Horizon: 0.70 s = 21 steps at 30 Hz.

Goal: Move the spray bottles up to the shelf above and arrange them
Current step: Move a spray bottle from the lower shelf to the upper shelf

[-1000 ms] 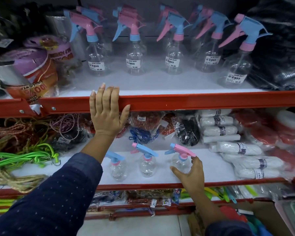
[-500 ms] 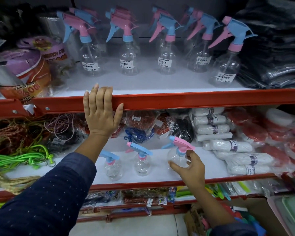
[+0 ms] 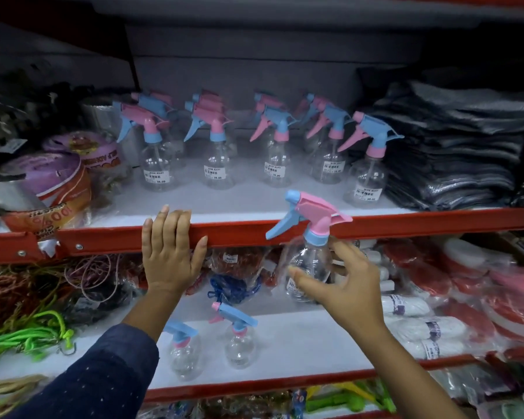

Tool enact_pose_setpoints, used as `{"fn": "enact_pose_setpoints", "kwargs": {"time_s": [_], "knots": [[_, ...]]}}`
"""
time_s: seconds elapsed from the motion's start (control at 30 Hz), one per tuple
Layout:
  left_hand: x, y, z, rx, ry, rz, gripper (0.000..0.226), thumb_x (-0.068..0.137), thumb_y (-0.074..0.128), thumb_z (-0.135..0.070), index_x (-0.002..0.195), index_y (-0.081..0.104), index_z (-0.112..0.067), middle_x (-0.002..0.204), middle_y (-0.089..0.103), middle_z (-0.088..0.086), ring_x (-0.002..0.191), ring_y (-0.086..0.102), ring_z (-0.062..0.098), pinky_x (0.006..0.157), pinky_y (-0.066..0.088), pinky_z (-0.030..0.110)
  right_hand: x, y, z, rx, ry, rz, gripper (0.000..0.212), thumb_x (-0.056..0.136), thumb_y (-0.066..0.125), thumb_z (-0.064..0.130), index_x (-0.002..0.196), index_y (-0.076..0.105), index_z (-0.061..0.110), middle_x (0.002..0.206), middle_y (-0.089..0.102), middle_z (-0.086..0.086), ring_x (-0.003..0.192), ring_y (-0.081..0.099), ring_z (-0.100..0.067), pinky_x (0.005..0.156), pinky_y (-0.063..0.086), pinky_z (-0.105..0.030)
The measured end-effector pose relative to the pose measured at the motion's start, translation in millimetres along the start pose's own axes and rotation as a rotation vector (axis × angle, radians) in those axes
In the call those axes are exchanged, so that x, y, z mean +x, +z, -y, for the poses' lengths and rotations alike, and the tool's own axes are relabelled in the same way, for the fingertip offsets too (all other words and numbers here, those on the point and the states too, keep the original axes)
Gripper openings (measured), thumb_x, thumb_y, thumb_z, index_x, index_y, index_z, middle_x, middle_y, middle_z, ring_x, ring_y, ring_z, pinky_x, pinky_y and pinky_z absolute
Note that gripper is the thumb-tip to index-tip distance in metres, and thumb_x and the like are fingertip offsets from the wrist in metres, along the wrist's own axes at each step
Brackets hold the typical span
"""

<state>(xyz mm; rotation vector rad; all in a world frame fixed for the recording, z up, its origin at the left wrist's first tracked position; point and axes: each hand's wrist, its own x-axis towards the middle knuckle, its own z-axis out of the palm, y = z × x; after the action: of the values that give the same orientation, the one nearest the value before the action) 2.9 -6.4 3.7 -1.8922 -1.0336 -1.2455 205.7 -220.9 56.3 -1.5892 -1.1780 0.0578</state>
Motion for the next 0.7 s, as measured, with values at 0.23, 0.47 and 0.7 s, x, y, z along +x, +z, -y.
{"fn": "enact_pose_setpoints", "kwargs": {"time_s": [0.23,0.47,0.7], "knots": [[1,0,0,0.007,0.004,0.002,0.050,0.097,0.034,-0.042,0.126,0.049,-0.004,0.126,0.049,0.015,0.128,0.039,0.034,0.116,0.017,0.044,55,-11,37,0.038,-0.064,-0.100,0.049,0.055,0.082,0.052,0.099,0.069,0.034,0.085,0.067,0.010,0.077,0.063,-0.009,0.069,0.054,-0.031],[2,1,0,-0.011,0.011,-0.026,0.051,0.097,0.032,-0.044,0.125,0.049,-0.004,0.126,0.050,0.014,0.127,0.040,0.033,0.116,0.017,0.043,110,2,49,0.002,-0.027,-0.119,0.047,0.059,0.080,0.054,0.099,0.068,0.030,0.091,0.066,0.010,0.084,0.062,-0.009,0.073,0.051,-0.026],[3,4,1,0.002,0.022,-0.067,0.052,0.097,0.030,-0.045,0.126,0.047,-0.005,0.127,0.048,0.012,0.126,0.041,0.032,0.118,0.014,0.041,147,27,34,-0.093,0.088,-0.115,0.065,0.064,0.079,0.055,0.114,0.064,0.016,0.105,0.066,-0.002,0.089,0.055,-0.017,0.075,0.040,-0.027]]}}
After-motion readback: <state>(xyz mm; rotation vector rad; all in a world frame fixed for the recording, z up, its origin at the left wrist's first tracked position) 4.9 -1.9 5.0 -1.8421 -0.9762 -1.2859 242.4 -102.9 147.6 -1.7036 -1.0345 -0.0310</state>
